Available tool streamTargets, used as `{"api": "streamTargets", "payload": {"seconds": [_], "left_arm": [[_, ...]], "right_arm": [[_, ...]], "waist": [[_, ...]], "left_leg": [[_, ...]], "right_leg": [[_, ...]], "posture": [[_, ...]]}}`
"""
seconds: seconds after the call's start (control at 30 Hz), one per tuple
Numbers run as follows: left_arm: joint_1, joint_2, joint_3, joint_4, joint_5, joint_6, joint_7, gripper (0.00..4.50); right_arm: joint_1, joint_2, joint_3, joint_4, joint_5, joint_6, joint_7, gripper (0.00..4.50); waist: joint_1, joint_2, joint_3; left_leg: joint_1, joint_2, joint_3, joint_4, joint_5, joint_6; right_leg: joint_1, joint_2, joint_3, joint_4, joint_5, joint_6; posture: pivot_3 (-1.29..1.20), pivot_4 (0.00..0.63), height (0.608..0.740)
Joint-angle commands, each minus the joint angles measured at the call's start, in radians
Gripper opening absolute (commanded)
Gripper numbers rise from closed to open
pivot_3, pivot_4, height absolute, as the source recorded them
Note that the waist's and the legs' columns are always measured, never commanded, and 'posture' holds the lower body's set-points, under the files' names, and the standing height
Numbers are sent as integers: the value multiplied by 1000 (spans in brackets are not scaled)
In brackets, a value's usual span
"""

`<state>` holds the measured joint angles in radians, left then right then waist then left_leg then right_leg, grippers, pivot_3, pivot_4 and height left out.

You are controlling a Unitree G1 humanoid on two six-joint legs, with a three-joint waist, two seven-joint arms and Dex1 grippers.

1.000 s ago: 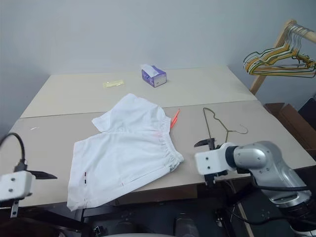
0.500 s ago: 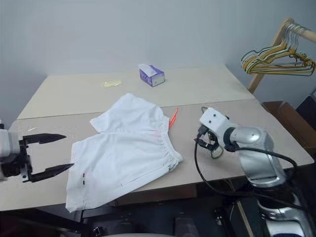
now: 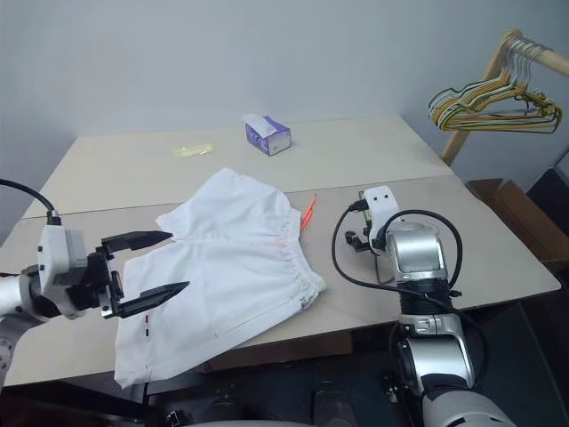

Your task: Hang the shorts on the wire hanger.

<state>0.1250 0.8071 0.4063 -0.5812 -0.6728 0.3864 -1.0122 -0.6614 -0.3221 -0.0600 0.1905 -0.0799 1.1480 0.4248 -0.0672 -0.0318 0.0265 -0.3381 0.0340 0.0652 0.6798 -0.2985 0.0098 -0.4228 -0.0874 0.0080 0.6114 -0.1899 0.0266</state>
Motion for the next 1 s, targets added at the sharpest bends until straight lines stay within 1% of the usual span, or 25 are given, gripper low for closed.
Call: {"api": "streamTargets", "payload": {"seconds": [0.03,0.23,0.4,0.5,0.53,0.8,0.87,1.0], "left_arm": [[-19,-12,-9,-55,-45,20,43,4487],[-4,-10,-29,-68,-30,12,53,4487],[-7,-9,-47,-65,-16,0,55,4487],[-7,-13,-59,-62,-4,-10,57,4500],[-8,-16,-66,-60,2,-15,58,4500],[-33,-44,-110,-57,20,-35,89,4500],[-50,-56,-139,-45,49,-39,114,4500],[-117,-86,-174,-17,91,38,247,4500]], "right_arm": [[-40,6,-28,47,38,-44,-27,4500],[-40,4,-14,135,74,-71,-45,4500],[-39,0,-11,197,95,-56,-57,4500],[-39,-7,-2,220,100,-54,-60,3911],[-36,-10,8,225,97,-57,-64,3599],[0,-14,46,200,99,-39,-73,725],[15,-12,50,187,99,-37,-81,33],[41,-20,54,107,77,-65,-124,33]], "waist": [[-5,0,0],[-19,0,0],[-28,0,0],[-29,0,0],[-29,0,0],[-32,-1,-1],[-32,-1,-1],[-30,-2,-2]], "left_leg": [[0,0,0,0,0,0],[1,0,-1,0,0,0],[1,0,-1,0,0,0],[1,0,-1,0,0,0],[1,0,-1,0,0,0],[1,1,-1,-1,0,0],[1,1,-1,-1,0,0],[1,1,-2,-1,0,0]], "right_leg": [[0,0,0,0,0,0],[0,1,1,0,0,0],[2,1,1,0,0,1],[2,1,1,0,0,1],[2,1,1,0,0,1],[3,2,2,0,0,1],[3,2,2,0,0,1],[4,2,1,0,0,1]], "posture": [[-26,0,740],[-13,0,740],[-11,0,740],[-13,0,740],[-17,0,740],[-33,0,740],[-33,0,740],[-42,0,740]]}}
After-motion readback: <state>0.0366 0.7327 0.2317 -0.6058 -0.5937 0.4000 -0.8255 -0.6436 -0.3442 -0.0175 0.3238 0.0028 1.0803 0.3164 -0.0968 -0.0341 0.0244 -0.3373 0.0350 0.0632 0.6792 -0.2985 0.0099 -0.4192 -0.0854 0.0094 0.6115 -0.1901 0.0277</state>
